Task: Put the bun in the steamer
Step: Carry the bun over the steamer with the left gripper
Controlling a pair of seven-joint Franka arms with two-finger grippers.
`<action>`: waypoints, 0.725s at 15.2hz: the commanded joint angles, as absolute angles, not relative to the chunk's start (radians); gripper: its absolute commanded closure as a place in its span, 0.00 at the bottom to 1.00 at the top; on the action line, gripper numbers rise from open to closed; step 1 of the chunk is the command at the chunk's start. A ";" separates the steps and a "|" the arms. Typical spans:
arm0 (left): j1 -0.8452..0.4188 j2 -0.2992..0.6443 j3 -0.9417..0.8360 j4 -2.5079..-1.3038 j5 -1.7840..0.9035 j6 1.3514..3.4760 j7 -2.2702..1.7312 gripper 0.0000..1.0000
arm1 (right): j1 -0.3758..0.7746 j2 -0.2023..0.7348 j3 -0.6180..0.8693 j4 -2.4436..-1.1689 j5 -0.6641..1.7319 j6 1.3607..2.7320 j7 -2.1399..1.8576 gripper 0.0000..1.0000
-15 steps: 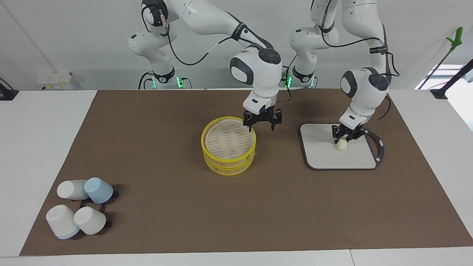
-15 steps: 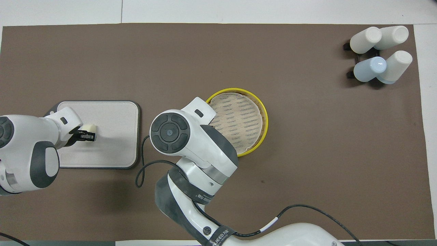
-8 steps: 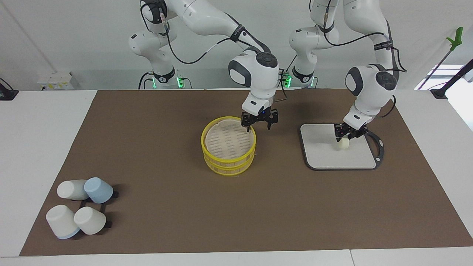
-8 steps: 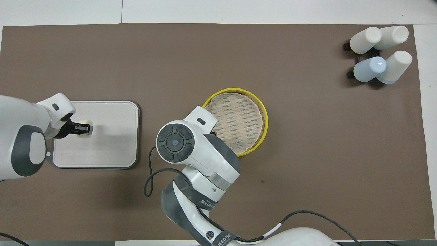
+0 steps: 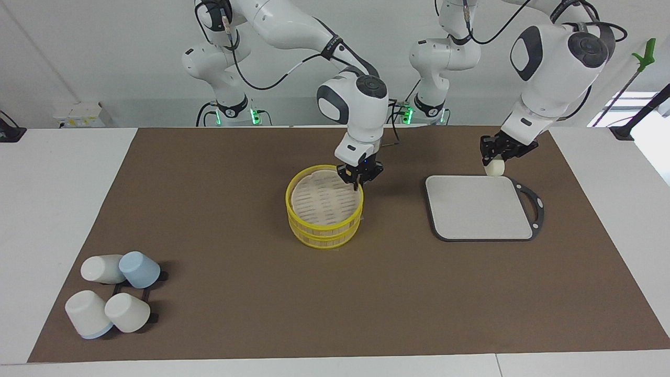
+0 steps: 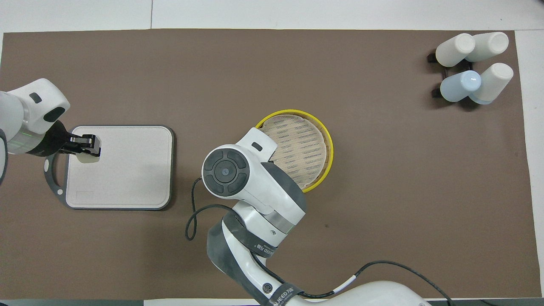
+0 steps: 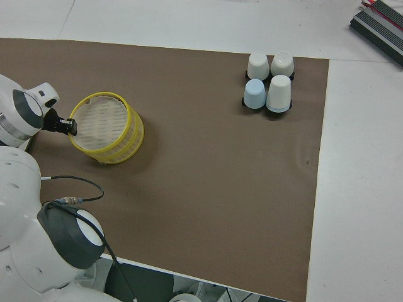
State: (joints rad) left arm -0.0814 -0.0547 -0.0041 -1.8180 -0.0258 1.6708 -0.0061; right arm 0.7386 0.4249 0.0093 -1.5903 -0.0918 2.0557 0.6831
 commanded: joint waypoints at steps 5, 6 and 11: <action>-0.106 -0.080 -0.018 -1.810 -0.038 1.644 -0.089 0.61 | 0.557 0.414 0.023 -1.293 -0.118 1.691 0.467 1.00; -0.132 -0.081 -0.028 -1.818 -0.038 1.670 -0.159 0.61 | 0.508 0.385 0.021 -1.299 -0.103 1.672 0.415 1.00; -0.430 0.006 -0.034 -1.832 -0.058 1.856 -0.558 0.63 | 0.252 0.321 0.020 -1.305 -0.095 1.523 0.112 1.00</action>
State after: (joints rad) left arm -0.3102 -0.0554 -0.0468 -1.8261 -0.0409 1.7676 -0.4159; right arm 0.3407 0.3463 0.0041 -1.2964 -0.1038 1.5610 0.1981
